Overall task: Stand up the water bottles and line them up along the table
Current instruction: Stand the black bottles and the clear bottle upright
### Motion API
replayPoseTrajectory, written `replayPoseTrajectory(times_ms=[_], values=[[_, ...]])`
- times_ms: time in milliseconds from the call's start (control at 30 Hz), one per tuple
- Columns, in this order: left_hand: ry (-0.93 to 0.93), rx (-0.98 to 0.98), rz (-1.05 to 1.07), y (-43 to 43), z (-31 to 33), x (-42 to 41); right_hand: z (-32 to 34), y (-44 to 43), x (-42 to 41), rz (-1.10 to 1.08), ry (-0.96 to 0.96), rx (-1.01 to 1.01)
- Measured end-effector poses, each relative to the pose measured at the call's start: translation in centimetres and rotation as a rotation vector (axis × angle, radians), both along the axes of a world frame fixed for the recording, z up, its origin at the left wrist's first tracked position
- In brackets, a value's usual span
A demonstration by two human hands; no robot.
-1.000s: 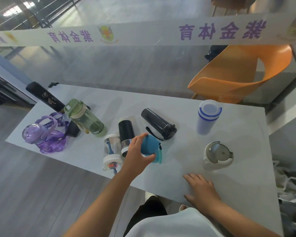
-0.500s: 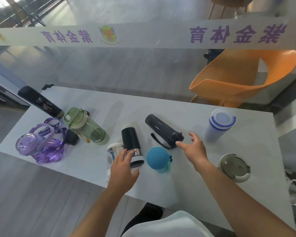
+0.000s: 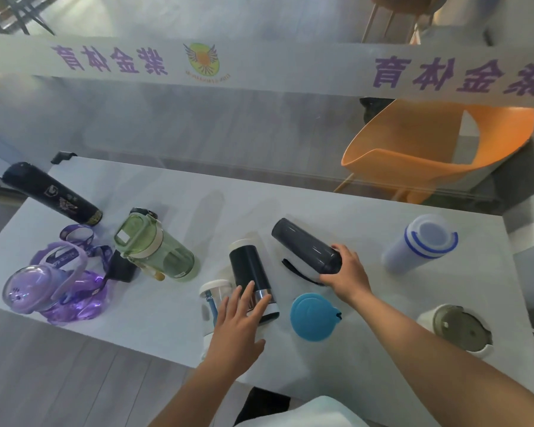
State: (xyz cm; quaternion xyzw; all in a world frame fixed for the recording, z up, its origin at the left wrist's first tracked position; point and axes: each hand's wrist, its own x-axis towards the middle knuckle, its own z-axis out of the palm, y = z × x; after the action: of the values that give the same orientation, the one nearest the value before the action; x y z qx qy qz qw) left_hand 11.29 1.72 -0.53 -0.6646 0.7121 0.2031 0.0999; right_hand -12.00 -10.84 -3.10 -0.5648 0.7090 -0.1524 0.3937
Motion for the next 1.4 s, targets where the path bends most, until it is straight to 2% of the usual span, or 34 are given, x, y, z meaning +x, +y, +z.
replayPoseTrajectory(times_ms=[167,300,567,967,1067,1133,1267,1400], values=[[0.018,0.019,-0.109,-1.4,-0.3,1.0,4.8,-0.2,-0.3,-0.037,-0.055,-0.207],[0.049,0.033,-0.163,-2.0,-0.3,1.4,9.5,-1.3,-0.9,0.076,0.073,-0.329],[0.080,0.050,-0.169,-2.1,-0.5,1.6,11.9,-1.2,-2.7,0.244,0.286,-0.211],[0.116,0.041,-0.109,-1.7,0.4,2.0,10.5,0.3,-2.5,0.272,0.334,-0.170],[0.168,0.037,-0.033,-1.9,1.9,2.2,12.4,0.6,-2.1,0.268,0.386,-0.211],[0.244,-0.003,0.099,-1.6,2.9,2.5,14.2,1.2,-1.4,0.256,0.348,-0.291],[0.468,-0.169,0.404,1.1,4.4,3.2,17.8,4.9,1.2,0.304,0.088,-0.481],[0.492,-0.241,0.651,6.2,4.6,3.0,18.1,11.2,4.8,0.464,-0.136,-0.532]])
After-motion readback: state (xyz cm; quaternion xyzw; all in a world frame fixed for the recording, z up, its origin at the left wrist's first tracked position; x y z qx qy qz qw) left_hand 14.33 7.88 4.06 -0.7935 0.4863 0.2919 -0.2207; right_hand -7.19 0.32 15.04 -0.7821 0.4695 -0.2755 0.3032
